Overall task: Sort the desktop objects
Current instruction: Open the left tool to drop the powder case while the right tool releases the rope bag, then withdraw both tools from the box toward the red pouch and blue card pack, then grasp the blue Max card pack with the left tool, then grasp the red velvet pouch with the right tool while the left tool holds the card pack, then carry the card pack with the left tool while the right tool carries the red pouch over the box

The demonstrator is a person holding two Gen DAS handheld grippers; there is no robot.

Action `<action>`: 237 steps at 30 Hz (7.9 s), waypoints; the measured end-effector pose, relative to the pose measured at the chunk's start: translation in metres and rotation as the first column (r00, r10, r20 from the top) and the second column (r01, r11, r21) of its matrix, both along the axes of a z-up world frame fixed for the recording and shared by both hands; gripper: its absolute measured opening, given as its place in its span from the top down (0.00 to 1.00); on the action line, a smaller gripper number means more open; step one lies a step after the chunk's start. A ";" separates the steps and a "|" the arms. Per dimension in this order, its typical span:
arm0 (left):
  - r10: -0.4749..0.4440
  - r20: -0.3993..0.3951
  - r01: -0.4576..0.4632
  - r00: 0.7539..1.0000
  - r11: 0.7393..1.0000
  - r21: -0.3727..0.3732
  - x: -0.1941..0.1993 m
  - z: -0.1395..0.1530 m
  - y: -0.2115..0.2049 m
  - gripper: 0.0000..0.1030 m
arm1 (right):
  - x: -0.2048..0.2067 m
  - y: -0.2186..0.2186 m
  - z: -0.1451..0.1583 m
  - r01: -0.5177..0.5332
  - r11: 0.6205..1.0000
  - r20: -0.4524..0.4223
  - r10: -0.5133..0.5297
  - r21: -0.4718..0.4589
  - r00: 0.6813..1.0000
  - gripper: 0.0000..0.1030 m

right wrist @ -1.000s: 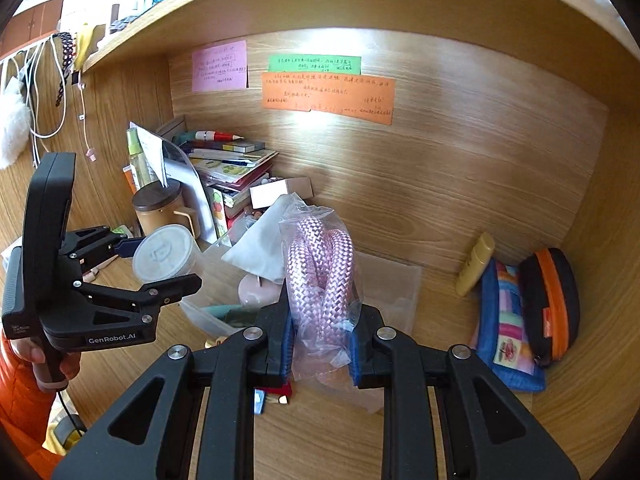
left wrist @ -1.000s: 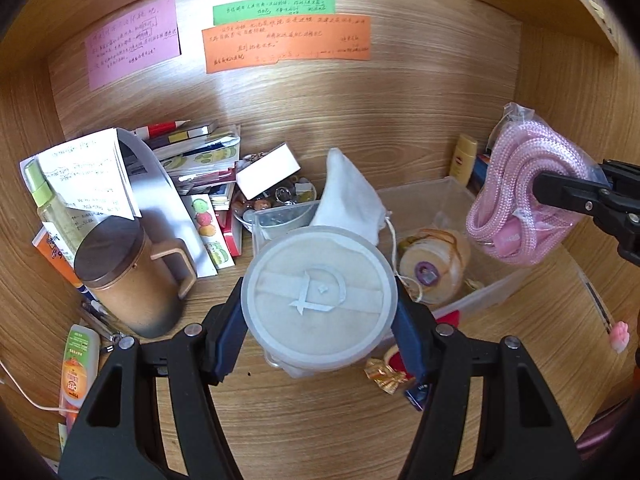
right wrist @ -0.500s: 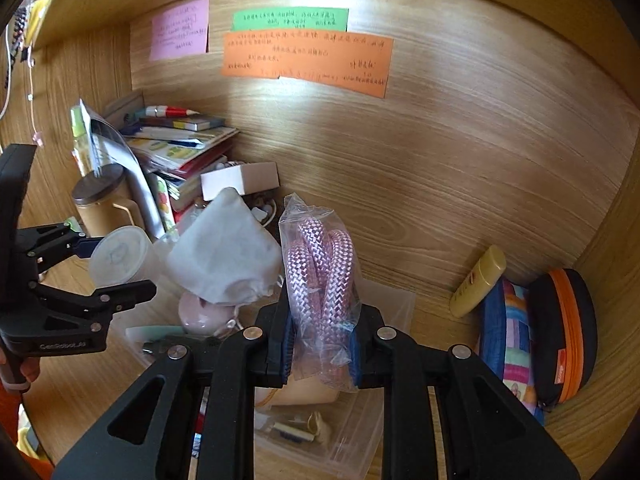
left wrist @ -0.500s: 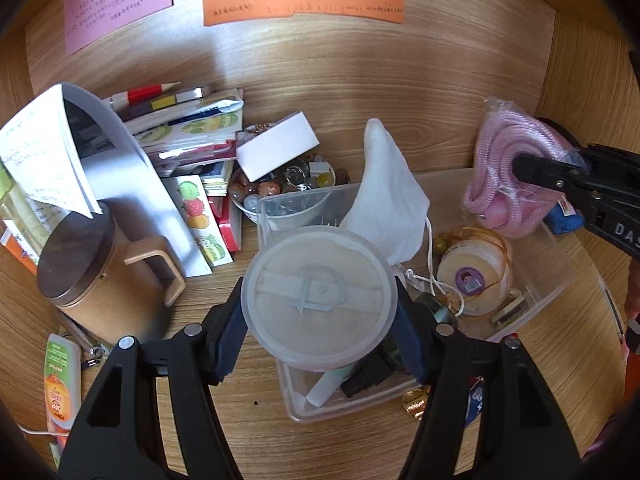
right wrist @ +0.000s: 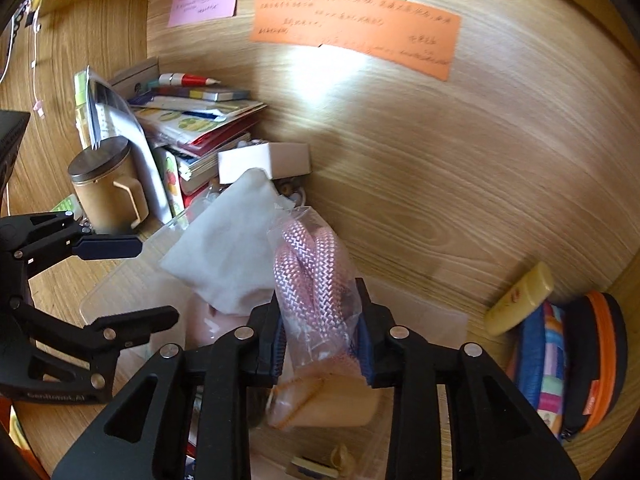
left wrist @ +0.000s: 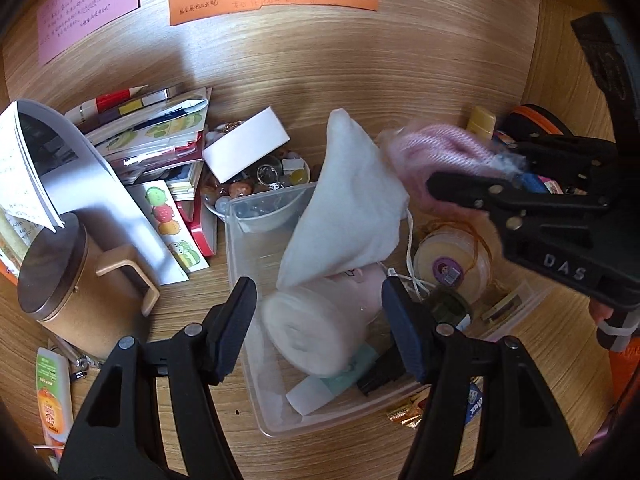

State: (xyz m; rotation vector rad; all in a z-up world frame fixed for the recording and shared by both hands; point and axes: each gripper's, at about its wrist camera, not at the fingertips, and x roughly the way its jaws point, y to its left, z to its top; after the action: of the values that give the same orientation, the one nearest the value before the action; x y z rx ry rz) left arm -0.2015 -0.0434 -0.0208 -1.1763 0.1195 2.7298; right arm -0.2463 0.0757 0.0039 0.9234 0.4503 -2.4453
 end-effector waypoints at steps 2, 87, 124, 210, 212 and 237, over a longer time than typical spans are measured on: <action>-0.004 0.002 0.004 1.000 1.000 -0.004 0.001 -0.001 0.001 0.37 | -0.001 -0.002 -0.004 0.000 1.000 0.013 0.000 0.001 1.000 0.71; 0.079 0.086 -0.085 0.993 0.994 0.074 0.108 -0.045 -0.069 0.05 | 0.114 -0.045 -0.084 0.163 0.983 0.116 -0.173 0.089 0.978 0.09; -0.170 0.158 0.164 0.973 0.985 0.054 0.093 -0.061 0.041 0.05 | 0.138 0.072 -0.043 0.113 0.986 0.160 -0.093 -0.121 0.983 0.92; -0.072 0.039 0.069 0.997 0.995 0.078 0.116 -0.042 -0.034 0.52 | 0.122 0.077 -0.024 0.147 0.967 0.194 -0.106 -0.208 0.975 0.77; -0.084 0.028 0.081 0.996 0.994 0.078 0.115 -0.035 -0.029 0.52 | 0.122 0.083 -0.017 0.152 0.964 0.186 -0.112 -0.220 0.976 0.77; -0.173 -0.046 0.175 0.984 0.983 0.048 0.059 0.030 0.001 0.51 | 0.086 0.078 0.037 0.072 0.972 0.068 -0.058 -0.224 0.996 0.76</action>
State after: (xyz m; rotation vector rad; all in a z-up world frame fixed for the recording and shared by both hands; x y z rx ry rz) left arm -0.1420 -0.0424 0.0097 -1.0434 0.1487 2.5891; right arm -0.1602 0.1535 0.0409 0.9250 0.1177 -2.4554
